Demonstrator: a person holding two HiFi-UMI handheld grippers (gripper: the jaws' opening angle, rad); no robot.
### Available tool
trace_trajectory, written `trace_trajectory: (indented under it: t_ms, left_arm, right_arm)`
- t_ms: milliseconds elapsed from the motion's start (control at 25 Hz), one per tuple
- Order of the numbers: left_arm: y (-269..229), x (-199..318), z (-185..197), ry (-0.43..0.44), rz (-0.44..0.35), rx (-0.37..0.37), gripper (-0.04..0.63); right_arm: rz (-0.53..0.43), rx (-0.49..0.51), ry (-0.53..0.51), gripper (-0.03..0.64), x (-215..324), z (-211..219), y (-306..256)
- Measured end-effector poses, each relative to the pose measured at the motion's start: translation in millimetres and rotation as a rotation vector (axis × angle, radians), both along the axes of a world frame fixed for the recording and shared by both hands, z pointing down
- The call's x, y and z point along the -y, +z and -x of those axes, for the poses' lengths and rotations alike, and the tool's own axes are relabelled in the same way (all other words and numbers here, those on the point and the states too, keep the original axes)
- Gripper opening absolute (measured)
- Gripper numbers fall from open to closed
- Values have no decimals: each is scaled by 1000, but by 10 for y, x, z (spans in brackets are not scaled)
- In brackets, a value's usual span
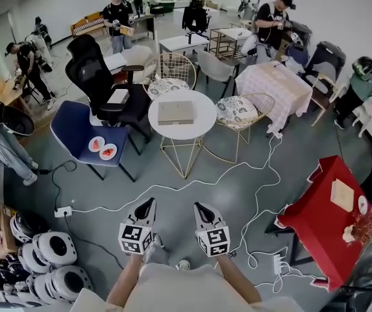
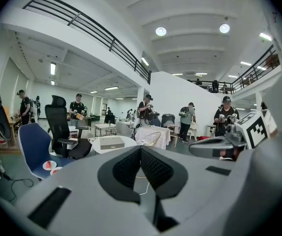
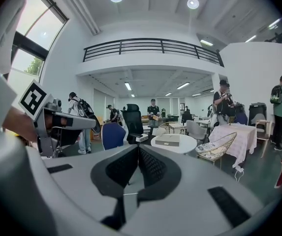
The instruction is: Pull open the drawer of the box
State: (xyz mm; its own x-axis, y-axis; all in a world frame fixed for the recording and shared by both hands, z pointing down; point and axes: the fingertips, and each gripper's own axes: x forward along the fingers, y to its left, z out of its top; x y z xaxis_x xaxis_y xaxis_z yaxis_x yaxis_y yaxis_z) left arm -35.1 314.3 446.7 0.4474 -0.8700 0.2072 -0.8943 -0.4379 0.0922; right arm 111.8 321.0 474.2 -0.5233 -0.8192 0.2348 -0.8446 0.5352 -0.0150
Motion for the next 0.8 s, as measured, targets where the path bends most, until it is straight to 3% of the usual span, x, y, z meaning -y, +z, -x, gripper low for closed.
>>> trace_trajectory:
  t_ms: [440,800]
  left_arm:
    - [138,631,176,3,1,-15,12]
    - [464,1858,545,49,32,-23,12]
  right_arm:
    - [4,-24,15,15,594,116,110]
    - [52,-40,26,15,1754,593,432]
